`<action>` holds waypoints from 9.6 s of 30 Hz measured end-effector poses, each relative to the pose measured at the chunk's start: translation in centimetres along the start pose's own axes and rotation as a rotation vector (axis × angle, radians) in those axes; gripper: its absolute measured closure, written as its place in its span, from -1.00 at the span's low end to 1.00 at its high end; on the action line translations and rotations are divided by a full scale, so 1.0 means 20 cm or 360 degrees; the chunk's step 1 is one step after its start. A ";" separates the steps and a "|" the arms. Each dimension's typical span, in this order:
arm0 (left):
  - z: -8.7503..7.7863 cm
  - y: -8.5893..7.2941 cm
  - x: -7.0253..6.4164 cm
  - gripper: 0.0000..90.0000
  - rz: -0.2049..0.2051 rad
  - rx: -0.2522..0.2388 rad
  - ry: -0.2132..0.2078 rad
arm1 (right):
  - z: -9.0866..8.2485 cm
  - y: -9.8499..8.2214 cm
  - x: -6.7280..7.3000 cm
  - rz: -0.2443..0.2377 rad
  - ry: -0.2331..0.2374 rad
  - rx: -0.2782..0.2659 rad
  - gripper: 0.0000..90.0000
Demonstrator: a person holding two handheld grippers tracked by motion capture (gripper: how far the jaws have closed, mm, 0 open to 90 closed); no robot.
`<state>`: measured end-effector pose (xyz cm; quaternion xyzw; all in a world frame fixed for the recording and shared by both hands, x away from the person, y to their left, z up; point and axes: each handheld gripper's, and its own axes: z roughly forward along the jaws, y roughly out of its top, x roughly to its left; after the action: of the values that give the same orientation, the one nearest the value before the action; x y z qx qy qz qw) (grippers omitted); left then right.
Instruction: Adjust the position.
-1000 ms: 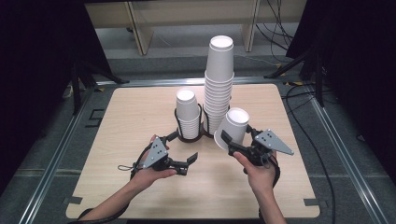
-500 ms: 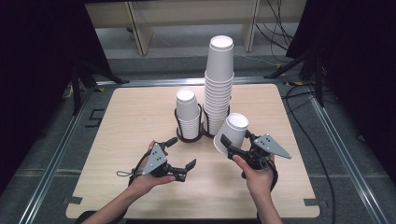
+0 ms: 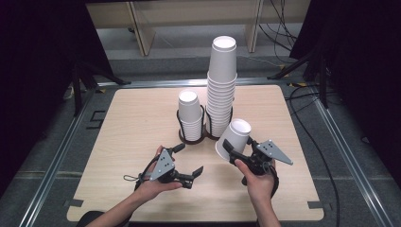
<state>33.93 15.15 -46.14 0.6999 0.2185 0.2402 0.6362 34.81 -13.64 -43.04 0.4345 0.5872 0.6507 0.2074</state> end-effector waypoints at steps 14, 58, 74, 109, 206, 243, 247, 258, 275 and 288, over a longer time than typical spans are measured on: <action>0.08 -0.01 -0.02 -1.00 0.0042 0.0049 -0.0020 | 0.06 -0.06 -0.01 0.0141 -0.0009 0.0015 -0.55; 0.25 -0.06 -0.05 -1.00 -0.0047 0.0046 -0.0107 | 0.11 -0.13 -0.07 0.0670 0.0036 -0.0079 -0.54; 0.31 -0.07 -0.05 -1.00 0.0002 0.0080 -0.0103 | 0.13 -0.16 -0.06 0.0709 0.0057 -0.0079 -0.54; 0.34 -0.06 -0.02 -1.00 0.0034 0.0071 -0.0170 | 0.14 -0.19 -0.03 0.0728 0.0062 -0.0064 -0.53; 0.25 0.05 0.06 -0.49 0.0080 -0.0016 -0.0208 | 0.12 -0.15 -0.03 0.0693 0.0303 -0.0024 -0.99; 0.15 0.10 0.15 -0.48 0.0138 0.0072 -0.0327 | -0.08 -0.09 -0.21 -0.0134 0.0338 0.0330 -0.78; 0.12 0.11 0.18 -0.48 0.0184 0.0086 -0.0355 | -0.08 -0.07 -0.24 -0.0247 0.0356 0.0427 -0.77; 0.05 0.14 0.20 -0.48 0.0175 0.0171 -0.0421 | -0.05 -0.03 -0.27 -0.0441 0.0415 0.0580 -0.73; -0.02 0.17 0.24 -0.47 0.0250 0.0249 -0.0522 | 0.00 -0.03 -0.25 -0.0618 0.0544 0.0754 -0.70; -0.03 0.19 0.23 -0.47 0.0319 0.0326 -0.0583 | 0.02 -0.01 -0.22 -0.0714 0.0633 0.0852 -0.68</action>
<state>37.18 18.09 -42.00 0.8110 0.0520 0.1476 0.5638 37.41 -16.88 -44.61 0.1999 0.8448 0.4848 0.1061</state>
